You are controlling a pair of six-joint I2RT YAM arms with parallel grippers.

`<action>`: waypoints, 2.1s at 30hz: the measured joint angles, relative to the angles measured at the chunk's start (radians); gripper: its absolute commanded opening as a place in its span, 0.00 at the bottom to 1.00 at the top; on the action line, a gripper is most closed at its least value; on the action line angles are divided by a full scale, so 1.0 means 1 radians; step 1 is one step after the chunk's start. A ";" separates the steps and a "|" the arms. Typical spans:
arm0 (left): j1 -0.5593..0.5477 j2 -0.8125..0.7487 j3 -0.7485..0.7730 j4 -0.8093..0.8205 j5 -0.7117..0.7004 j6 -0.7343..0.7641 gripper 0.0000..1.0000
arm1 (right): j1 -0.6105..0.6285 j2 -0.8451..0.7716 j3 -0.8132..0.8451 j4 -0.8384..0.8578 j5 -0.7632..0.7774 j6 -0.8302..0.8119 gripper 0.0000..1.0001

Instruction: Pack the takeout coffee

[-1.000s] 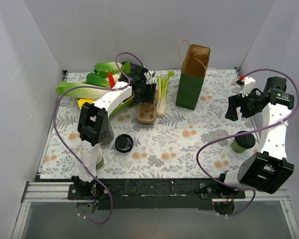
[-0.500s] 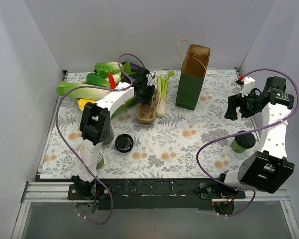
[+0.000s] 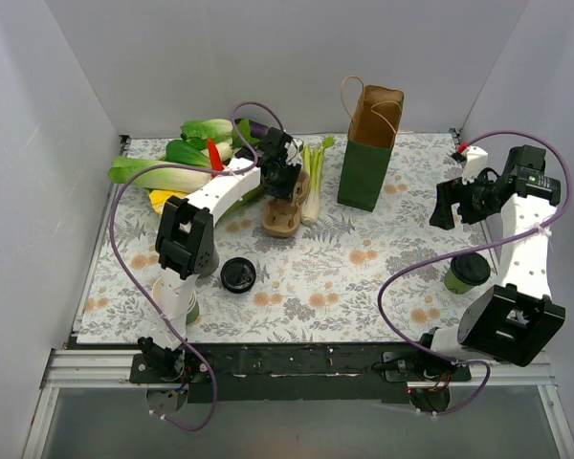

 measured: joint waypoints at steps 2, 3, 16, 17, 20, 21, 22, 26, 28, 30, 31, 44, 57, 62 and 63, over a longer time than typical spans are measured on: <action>0.003 -0.006 0.000 -0.009 0.009 0.004 0.00 | 0.003 0.009 0.000 0.003 -0.002 0.002 0.93; 0.004 -0.011 0.000 -0.018 0.015 0.007 0.00 | 0.005 0.014 0.000 0.004 -0.004 0.004 0.93; 0.032 -0.162 0.064 -0.101 0.078 0.099 0.00 | 0.059 0.036 0.006 0.011 -0.023 0.015 0.93; 0.035 -0.189 0.039 -0.091 0.074 0.117 0.00 | 0.063 0.036 0.006 0.011 -0.024 0.015 0.93; 0.051 -0.218 0.039 -0.097 0.070 0.170 0.17 | 0.071 0.036 0.006 0.012 -0.033 0.015 0.93; 0.058 -0.212 0.058 -0.110 0.075 0.180 0.34 | 0.073 0.036 0.006 0.013 -0.035 0.015 0.93; 0.063 -0.206 0.070 -0.118 0.080 0.187 0.39 | 0.076 0.036 0.006 0.013 -0.037 0.015 0.93; 0.074 -0.198 0.056 -0.135 0.095 0.157 0.46 | 0.086 0.036 0.006 0.019 -0.041 0.018 0.93; 0.071 -0.194 0.020 -0.134 0.094 0.138 0.47 | 0.090 0.036 0.006 0.027 -0.041 0.020 0.93; 0.064 -0.173 0.009 -0.140 0.090 0.129 0.47 | 0.093 0.036 0.006 0.031 -0.042 0.022 0.93; 0.062 -0.158 0.010 -0.140 0.088 0.126 0.47 | 0.095 0.036 0.006 0.031 -0.042 0.022 0.93; 0.055 -0.016 0.038 -0.127 0.085 0.123 0.47 | 0.105 0.038 0.005 0.035 -0.040 0.026 0.93; 0.055 -0.002 0.068 -0.121 0.084 0.121 0.47 | 0.105 0.038 0.000 0.036 -0.040 0.027 0.94; 0.055 0.033 0.083 -0.120 0.084 0.118 0.45 | 0.105 0.038 0.000 0.036 -0.040 0.027 0.94; 0.055 0.040 0.083 -0.120 0.084 0.118 0.44 | 0.105 0.038 0.000 0.036 -0.040 0.026 0.94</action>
